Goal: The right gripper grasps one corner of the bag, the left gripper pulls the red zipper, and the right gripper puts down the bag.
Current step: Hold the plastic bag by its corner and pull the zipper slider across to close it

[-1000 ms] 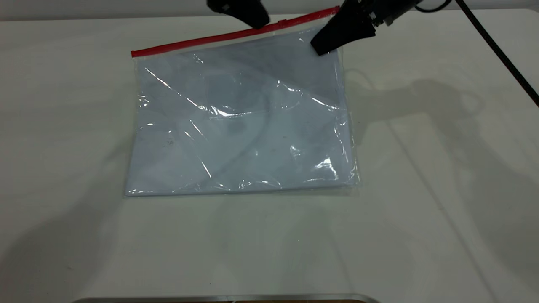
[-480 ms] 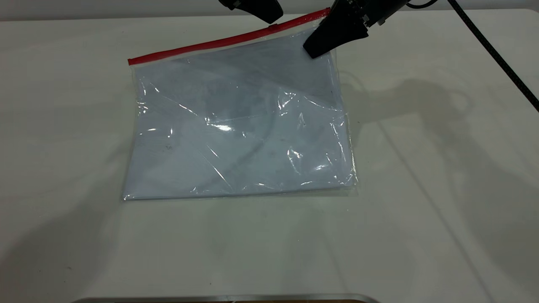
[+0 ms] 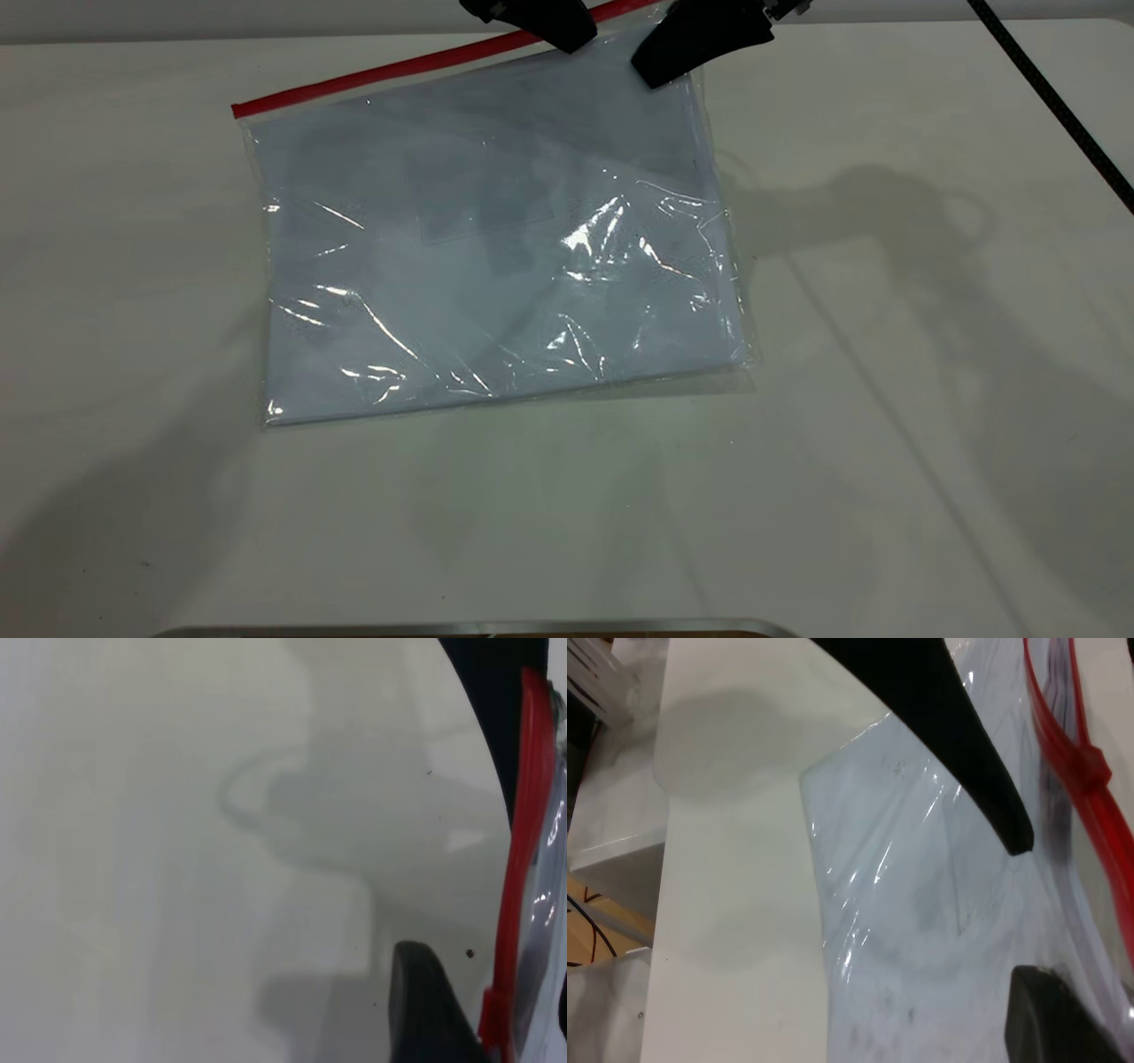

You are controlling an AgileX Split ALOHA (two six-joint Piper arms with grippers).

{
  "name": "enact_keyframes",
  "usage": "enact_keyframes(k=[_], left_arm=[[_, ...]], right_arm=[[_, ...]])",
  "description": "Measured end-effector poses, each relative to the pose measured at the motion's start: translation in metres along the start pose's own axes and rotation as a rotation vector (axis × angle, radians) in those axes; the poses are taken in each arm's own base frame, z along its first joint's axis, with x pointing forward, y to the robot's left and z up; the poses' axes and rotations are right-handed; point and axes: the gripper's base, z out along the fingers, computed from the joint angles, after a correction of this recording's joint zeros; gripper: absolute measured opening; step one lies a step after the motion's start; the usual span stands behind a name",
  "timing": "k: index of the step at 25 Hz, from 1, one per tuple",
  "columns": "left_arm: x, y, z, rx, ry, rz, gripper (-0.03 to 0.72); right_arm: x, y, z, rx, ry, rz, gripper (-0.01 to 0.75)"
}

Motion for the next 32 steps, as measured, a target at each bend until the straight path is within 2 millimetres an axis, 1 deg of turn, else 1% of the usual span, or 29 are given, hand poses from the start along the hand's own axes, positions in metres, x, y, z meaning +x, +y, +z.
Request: enact_keyframes(k=[5, 7, 9, 11, 16, 19, 26, 32], left_arm=[[0.001, 0.0, 0.001, 0.002, 0.001, -0.001, 0.425], [0.003, 0.0, 0.005, 0.009, 0.006, -0.006, 0.422], [0.008, -0.001, 0.01, 0.019, 0.013, -0.013, 0.403], [0.011, -0.001, 0.015, 0.027, 0.02, -0.019, 0.372], [0.012, -0.001, 0.016, 0.026, 0.021, -0.019, 0.26], [0.011, -0.001, 0.016, 0.022, 0.02, -0.011, 0.213], [0.011, 0.0, 0.016, 0.008, 0.017, -0.013, 0.199], [0.003, 0.004, 0.012, -0.002, -0.013, -0.014, 0.199]], right_arm=[[0.0, 0.0, 0.0, 0.0, 0.002, -0.001, 0.034], [0.0, 0.0, 0.0, 0.0, 0.002, -0.001, 0.034], [0.0, 0.0, 0.0, 0.0, 0.002, -0.001, 0.034], [0.0, 0.0, 0.0, 0.0, 0.002, -0.001, 0.034], [0.0, 0.0, 0.0, 0.002, 0.003, -0.001, 0.034], [0.0, -0.001, 0.0, 0.01, 0.003, -0.001, 0.034], [0.001, -0.004, 0.0, 0.041, 0.016, -0.007, 0.034], [0.003, -0.005, 0.0, 0.055, 0.037, -0.017, 0.034]])
